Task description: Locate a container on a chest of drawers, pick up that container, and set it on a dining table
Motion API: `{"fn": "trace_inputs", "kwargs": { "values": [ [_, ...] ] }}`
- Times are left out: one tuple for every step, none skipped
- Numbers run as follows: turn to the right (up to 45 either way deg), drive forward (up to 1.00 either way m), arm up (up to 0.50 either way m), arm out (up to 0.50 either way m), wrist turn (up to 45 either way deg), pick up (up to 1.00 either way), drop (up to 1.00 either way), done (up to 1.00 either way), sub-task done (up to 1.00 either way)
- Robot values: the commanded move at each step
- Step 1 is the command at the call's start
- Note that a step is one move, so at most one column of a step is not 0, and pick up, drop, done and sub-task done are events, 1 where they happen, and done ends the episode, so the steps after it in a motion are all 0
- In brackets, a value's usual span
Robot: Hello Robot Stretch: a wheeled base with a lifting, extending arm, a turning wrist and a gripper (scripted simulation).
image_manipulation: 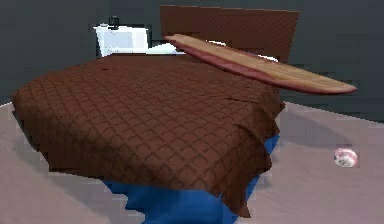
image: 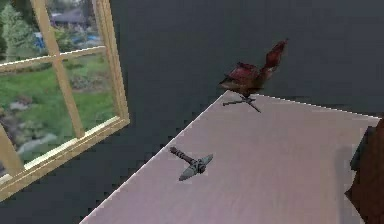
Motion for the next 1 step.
{"fn": "trace_inputs", "kwargs": {
  "values": [
    [21.0,0.0,0.0,0.0,0.0,0.0,0.0,0.0,0.0]
  ]
}}
